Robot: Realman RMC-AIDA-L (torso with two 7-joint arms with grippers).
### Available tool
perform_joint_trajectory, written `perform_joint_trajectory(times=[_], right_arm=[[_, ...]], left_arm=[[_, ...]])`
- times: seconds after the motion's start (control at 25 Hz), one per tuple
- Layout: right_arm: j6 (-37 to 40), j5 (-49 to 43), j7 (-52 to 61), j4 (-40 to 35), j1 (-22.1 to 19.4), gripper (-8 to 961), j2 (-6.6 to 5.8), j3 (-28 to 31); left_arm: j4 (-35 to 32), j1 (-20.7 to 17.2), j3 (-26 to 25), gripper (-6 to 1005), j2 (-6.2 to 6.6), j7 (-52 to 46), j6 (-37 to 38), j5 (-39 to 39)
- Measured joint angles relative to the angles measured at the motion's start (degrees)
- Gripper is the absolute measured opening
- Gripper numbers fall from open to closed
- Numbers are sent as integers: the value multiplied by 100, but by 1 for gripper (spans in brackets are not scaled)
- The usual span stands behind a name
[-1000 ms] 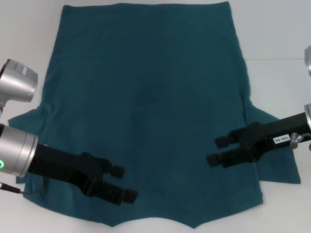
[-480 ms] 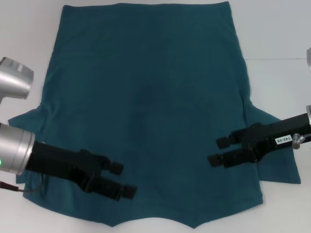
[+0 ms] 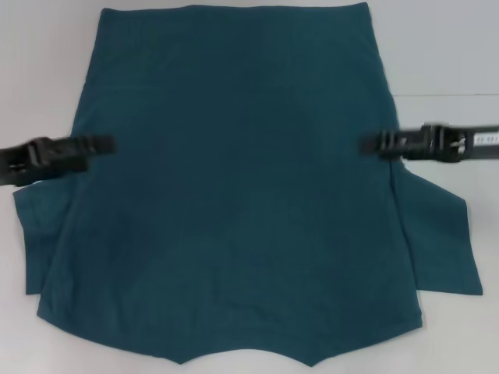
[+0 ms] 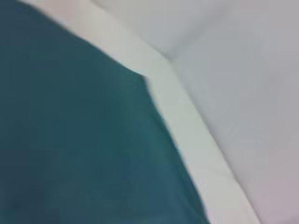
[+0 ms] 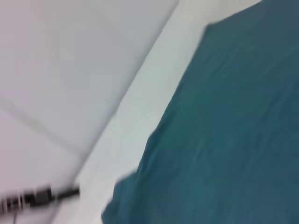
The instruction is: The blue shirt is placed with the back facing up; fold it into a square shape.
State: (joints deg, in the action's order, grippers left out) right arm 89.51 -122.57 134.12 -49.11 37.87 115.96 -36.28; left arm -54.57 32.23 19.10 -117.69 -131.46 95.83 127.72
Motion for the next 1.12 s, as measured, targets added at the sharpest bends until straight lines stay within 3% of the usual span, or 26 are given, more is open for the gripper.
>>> perform_joint_trajectory(times=[0.12,0.36,0.76,1.12], right_arm=[[-372,204,328,367,73,775,-169,39],[-1184,242,428,1546,434,775,-593,6],[-1318,252,421,1620,508,774,-617,9],[-1282,259,422,1641,476,775,-619,21]], left_arm=[[158,-126,-51,946,47,-606,-499,102],[478,-367,-302,946,16,-924,-1257,122],[848,-713,-528,945,-17,-975,-1905,171],[1173,-725,-551,944,-25,-867,-2251,297]])
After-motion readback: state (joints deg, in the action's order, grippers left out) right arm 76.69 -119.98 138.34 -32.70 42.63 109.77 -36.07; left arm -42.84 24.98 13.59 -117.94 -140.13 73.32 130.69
